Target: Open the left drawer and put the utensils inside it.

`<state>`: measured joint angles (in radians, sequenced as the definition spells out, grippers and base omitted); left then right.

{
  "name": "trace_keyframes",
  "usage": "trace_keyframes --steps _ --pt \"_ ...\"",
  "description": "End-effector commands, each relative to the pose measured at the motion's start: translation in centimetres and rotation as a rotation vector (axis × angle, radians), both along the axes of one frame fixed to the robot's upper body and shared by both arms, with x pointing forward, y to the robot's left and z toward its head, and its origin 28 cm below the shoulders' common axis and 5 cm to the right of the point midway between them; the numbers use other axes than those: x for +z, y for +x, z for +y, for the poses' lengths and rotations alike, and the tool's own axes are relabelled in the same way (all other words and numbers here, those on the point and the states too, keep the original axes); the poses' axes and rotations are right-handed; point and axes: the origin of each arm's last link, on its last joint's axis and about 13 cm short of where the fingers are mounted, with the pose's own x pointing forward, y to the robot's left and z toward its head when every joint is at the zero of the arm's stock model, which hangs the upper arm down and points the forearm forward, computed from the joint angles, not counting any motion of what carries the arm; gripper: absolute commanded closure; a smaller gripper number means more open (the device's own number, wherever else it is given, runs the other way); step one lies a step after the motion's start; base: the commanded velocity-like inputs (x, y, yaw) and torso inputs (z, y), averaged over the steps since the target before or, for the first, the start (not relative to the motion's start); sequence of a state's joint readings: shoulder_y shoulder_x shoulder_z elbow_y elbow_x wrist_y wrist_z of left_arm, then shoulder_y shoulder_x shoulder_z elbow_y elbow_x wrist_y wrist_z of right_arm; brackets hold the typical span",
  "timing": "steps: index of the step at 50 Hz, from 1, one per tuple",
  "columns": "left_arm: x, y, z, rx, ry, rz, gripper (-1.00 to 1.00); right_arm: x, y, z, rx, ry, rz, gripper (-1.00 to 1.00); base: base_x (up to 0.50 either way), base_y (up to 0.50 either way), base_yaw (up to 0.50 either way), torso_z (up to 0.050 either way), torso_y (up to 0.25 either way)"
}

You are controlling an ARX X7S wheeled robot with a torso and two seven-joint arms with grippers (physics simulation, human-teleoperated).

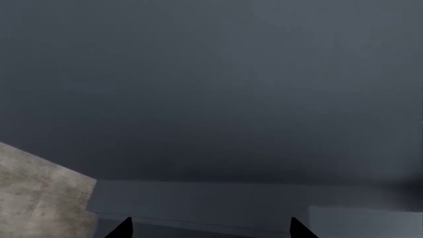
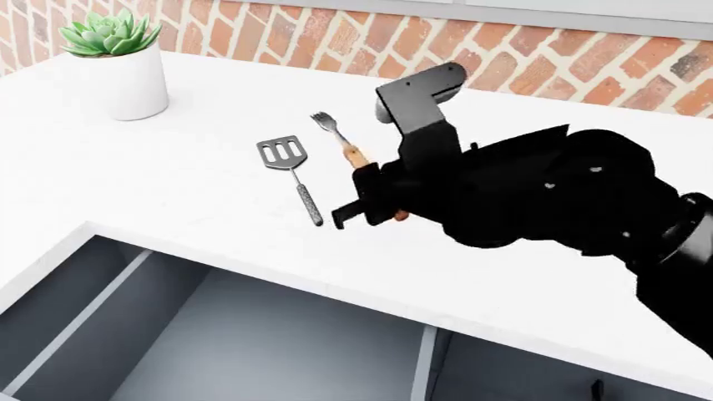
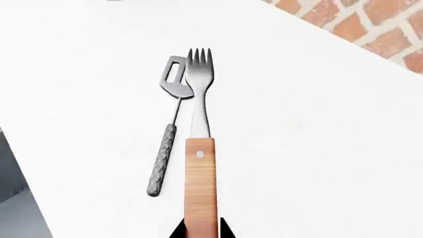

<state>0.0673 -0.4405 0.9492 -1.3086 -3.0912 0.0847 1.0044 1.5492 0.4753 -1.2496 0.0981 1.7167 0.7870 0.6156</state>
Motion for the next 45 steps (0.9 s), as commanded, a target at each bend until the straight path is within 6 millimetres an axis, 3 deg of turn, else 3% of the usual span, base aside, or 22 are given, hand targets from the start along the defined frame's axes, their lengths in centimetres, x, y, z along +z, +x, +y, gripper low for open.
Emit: trace_keyframes --steps 1,5,19,32,38,45 --pt "0.0 0.0 0.1 0.002 0.003 -0.002 -1.00 1.3 -8.8 -0.8 0.387 -0.227 -0.113 1.00 0.00 0.00 0.00 0.000 0.000" --pt "0.0 0.0 0.1 0.005 0.003 -0.001 -1.00 0.3 -9.9 0.2 0.538 -0.295 -0.115 1.00 0.00 0.00 0.00 0.000 0.000" --pt "0.0 0.0 -0.1 0.005 -0.002 0.009 -1.00 -5.8 -8.6 4.4 0.686 -0.431 0.019 1.00 0.00 0.00 0.00 0.000 0.000" --pt "0.0 0.0 -0.1 0.004 -0.006 0.012 -1.00 -10.1 -6.9 6.4 0.736 -0.403 0.102 1.00 0.00 0.00 0.00 0.000 0.000" --pt "-0.1 0.0 -0.2 0.003 -0.007 0.012 -1.00 -11.3 -5.0 7.0 0.711 -0.351 0.127 1.00 0.00 0.00 0.00 0.000 0.000" --pt "-0.1 0.0 -0.1 0.004 -0.008 0.013 -1.00 -14.4 -3.9 7.8 0.706 -0.346 0.197 1.00 0.00 0.00 0.00 0.000 0.000"
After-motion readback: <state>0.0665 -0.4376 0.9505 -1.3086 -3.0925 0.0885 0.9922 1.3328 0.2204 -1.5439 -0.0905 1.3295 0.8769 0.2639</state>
